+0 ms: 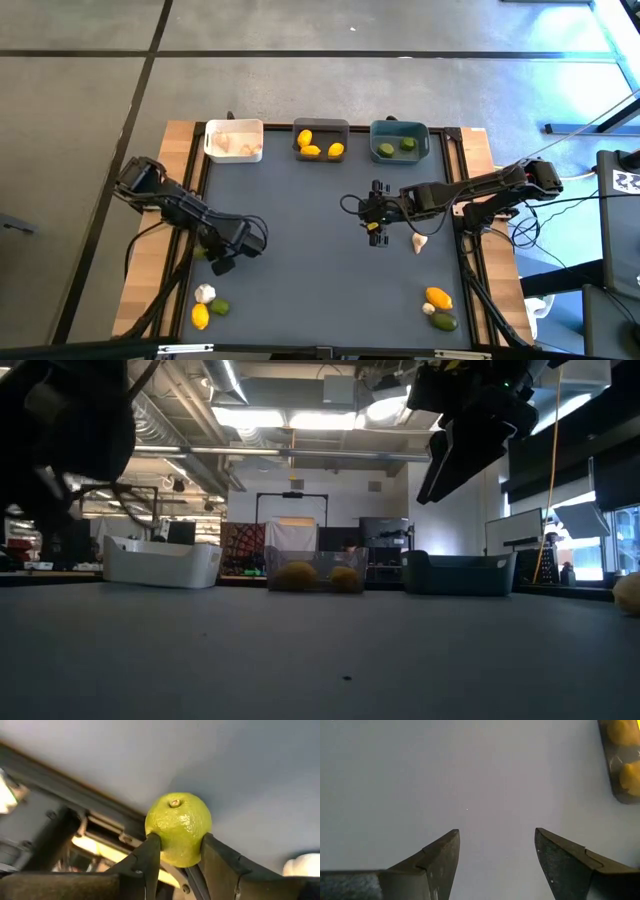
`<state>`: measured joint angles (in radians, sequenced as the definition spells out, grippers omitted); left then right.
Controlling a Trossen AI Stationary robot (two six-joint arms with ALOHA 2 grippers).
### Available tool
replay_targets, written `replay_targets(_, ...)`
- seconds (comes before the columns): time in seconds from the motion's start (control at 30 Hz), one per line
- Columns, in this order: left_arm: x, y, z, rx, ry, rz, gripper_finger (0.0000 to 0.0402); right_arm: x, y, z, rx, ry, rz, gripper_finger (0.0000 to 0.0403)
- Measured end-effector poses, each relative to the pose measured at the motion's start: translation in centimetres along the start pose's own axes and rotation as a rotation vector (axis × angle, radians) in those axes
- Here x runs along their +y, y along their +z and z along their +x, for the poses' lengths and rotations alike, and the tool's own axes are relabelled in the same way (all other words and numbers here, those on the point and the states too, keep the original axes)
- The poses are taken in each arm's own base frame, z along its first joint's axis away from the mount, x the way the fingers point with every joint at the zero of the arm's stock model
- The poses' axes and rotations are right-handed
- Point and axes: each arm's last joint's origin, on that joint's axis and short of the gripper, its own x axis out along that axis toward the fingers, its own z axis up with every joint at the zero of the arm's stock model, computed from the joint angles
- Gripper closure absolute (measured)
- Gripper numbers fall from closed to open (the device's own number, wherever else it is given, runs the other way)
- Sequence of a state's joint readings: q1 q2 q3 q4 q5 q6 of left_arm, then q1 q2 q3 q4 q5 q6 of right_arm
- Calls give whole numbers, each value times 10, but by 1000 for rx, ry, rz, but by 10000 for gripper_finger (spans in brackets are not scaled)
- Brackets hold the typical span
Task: Sort produce into baskets
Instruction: Put the lime into the blue bin
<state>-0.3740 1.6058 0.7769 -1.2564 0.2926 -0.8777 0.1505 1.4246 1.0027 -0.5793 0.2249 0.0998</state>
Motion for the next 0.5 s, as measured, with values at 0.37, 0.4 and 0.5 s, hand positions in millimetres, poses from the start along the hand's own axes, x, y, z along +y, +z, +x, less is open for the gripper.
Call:
replay_targets(0.37,-6,-10,-62,-354,-48,62,282,-1,-2,-14,-9,57,2,146)
replay_targets(0.4,-5,-11,-68,-394,-54,64,282,-2,-2,-18,-22,59,5,146)
replay_targets(0.5,-5,-14,-86,-521,-85,93,282,-5,-1,-29,-63,67,13,146)
